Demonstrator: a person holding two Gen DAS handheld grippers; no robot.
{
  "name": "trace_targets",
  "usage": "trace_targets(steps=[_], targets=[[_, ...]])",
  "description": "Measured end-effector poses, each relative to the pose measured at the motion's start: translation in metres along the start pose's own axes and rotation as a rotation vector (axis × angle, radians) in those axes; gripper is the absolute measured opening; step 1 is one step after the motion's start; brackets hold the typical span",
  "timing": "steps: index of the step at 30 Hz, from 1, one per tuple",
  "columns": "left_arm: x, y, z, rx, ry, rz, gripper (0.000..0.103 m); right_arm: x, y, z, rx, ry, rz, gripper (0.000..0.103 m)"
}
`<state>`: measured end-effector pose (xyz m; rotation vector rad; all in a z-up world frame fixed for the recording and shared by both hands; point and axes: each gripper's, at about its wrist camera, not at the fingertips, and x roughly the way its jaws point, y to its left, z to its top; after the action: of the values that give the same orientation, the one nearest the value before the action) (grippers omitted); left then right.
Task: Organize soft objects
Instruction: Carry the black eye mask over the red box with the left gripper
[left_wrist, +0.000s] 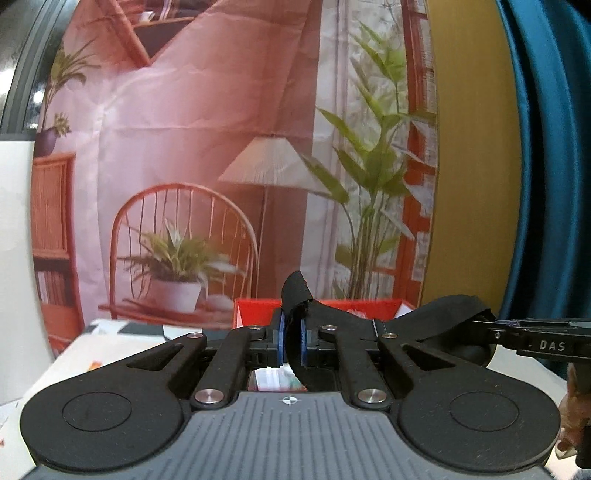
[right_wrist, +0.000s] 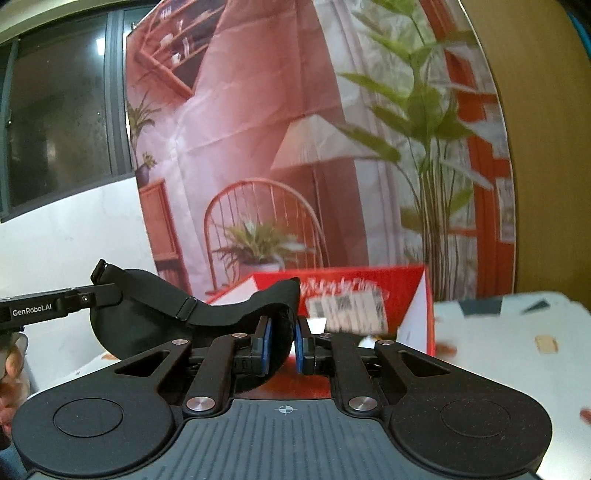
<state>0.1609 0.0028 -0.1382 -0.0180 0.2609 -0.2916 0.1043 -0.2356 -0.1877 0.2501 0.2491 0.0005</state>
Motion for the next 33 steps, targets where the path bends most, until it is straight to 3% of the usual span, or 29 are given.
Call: trace_targets(steps=[7,12,17,24,33], targets=[[0.045,-0.001,0.022,-0.003,0.017,0.031,0.009,0.034,-0.011,0.033,-0.040,-0.016,-0.017,0.012],[0.083,0.001,0.024,0.011,0.093,0.027,0.009,0.064,-0.017,0.041,-0.066,0.027,-0.013,0.012],[0.115,0.005,0.011,-0.043,0.231,-0.003,0.009,0.090,-0.020,0.031,-0.091,0.099,-0.043,0.012],[0.140,0.006,-0.015,-0.037,0.384,-0.042,0.009,0.112,-0.037,0.003,-0.035,0.219,-0.066,0.012],[0.156,0.005,-0.021,-0.012,0.417,-0.037,0.009,0.121,-0.056,-0.012,0.081,0.270,-0.095,0.012]])
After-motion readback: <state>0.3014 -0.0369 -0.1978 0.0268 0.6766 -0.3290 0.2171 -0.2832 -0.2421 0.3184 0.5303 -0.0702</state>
